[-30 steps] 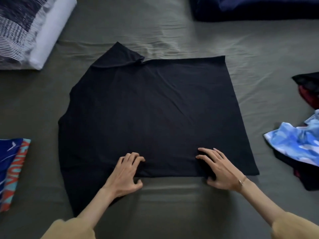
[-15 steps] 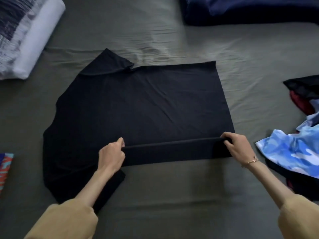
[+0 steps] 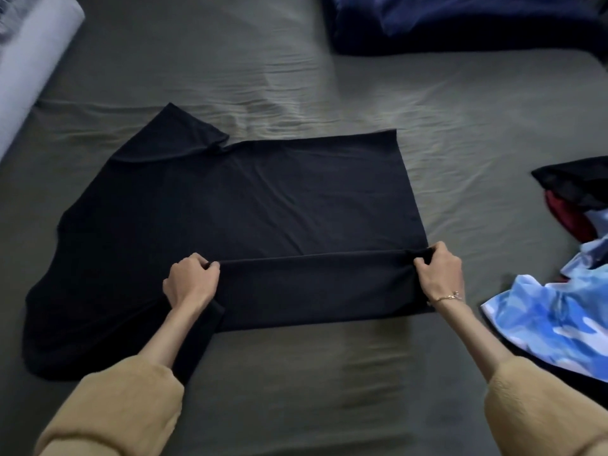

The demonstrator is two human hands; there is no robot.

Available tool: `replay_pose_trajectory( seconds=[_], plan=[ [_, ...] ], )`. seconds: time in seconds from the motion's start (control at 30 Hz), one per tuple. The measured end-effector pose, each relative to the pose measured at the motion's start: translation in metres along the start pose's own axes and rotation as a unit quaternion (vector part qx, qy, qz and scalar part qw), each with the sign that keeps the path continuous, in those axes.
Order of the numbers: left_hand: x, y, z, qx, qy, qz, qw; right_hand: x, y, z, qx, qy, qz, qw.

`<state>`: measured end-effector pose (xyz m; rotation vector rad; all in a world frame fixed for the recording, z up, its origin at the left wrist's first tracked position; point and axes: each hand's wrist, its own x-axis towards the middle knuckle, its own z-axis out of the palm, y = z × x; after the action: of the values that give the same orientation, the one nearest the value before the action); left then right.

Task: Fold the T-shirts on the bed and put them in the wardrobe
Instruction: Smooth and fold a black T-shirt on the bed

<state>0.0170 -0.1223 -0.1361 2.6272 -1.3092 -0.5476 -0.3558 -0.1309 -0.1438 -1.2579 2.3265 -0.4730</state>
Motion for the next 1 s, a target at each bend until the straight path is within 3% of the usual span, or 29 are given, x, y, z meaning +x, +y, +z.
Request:
replay_pose_trajectory(
  seconds=[0.13, 0.27, 0.4, 0.6, 0.73, 0.93, 1.0],
  plan=[
    [-0.003, 0.003, 0.009, 0.036, 0.048, 0.053, 0.997, -0.007, -0.005, 0.008, -0.043, 0.077, -0.036, 0.995],
    [-0.010, -0.002, 0.012, 0.033, 0.064, 0.098, 0.993, -0.019, -0.012, 0.020, -0.171, 0.166, -0.147, 0.960],
    [-0.012, -0.026, 0.004, -0.002, 0.073, 0.136, 0.988, -0.042, -0.034, 0.043, -0.162, 0.089, -0.286, 0.940],
    [-0.010, -0.088, -0.019, -0.019, 0.060, 0.162, 0.985, -0.096, -0.084, 0.084, -0.102, -0.089, -0.397, 0.908],
    [-0.007, -0.136, -0.040, -0.003, 0.051, 0.173, 0.984, -0.138, -0.122, 0.110, -0.110, -0.164, -0.503, 0.841],
    [-0.003, -0.205, -0.069, -0.005, 0.004, 0.188, 0.982, -0.209, -0.151, 0.150, -0.205, -0.251, -0.676, 0.662],
    [-0.001, -0.224, -0.077, -0.002, -0.014, 0.213, 0.977, -0.223, -0.154, 0.165, -0.223, -0.268, -0.696, 0.628]
  ],
)
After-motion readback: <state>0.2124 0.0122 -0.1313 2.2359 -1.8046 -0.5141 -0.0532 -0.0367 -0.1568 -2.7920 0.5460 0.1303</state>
